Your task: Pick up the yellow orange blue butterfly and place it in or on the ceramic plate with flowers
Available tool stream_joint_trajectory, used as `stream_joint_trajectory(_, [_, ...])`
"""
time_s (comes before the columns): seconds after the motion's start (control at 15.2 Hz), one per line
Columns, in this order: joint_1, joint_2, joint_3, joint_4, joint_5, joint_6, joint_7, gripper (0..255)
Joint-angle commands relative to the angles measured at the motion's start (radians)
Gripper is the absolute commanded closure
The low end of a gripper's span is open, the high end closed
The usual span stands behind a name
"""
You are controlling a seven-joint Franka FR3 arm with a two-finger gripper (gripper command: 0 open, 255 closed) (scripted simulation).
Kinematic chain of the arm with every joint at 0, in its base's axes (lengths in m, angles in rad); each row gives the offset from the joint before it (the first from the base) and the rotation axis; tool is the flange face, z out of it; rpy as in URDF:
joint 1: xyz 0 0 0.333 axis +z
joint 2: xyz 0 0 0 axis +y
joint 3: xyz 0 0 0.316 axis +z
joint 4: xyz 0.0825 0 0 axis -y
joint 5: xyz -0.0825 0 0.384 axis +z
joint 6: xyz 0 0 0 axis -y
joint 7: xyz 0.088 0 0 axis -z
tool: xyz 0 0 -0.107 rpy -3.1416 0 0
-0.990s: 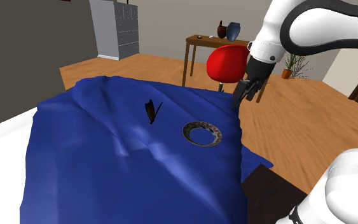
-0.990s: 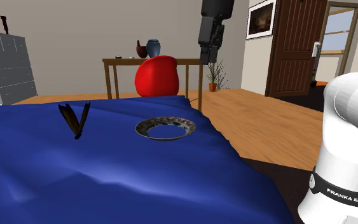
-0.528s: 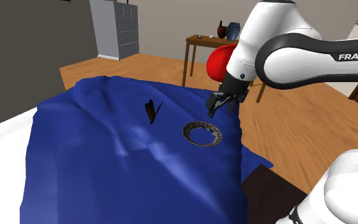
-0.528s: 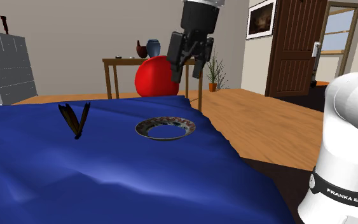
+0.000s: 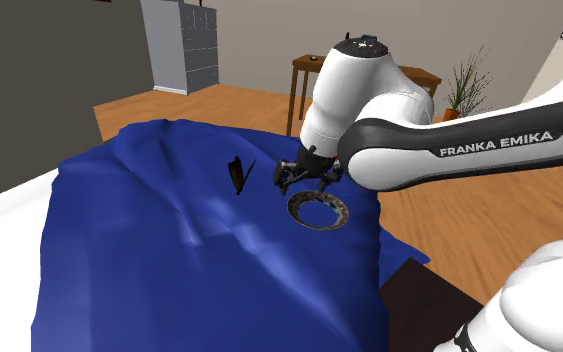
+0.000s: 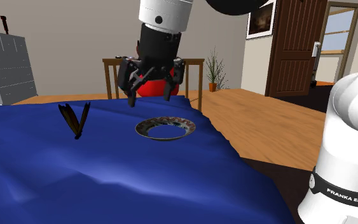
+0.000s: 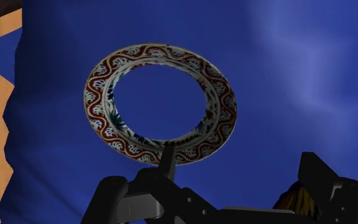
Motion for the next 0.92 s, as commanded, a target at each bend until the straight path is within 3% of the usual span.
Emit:
stream_joint_trajectory(0.0, [-0.065, 0.070, 0.095, 0.044, -0.057, 0.041, 0.149, 0])
stream_joint_trajectory(0.26, [-0.245, 0.244, 0.310, 0.168, -0.264, 0.070, 0.469, 0])
stream_joint_trajectory(0.46, [-0.386, 0.448, 0.491, 0.298, -0.541, 0.007, 0.772, 0])
stream_joint_trajectory(0.53, [-0.400, 0.546, 0.531, 0.350, -0.663, -0.046, 0.884, 0])
stream_joint_trajectory(0.66, [-0.321, 0.724, 0.508, 0.457, -0.857, -0.163, 1.058, 0])
stream_joint_trajectory(0.86, [-0.155, 0.887, 0.397, 0.610, -1.002, -0.282, 1.200, 0])
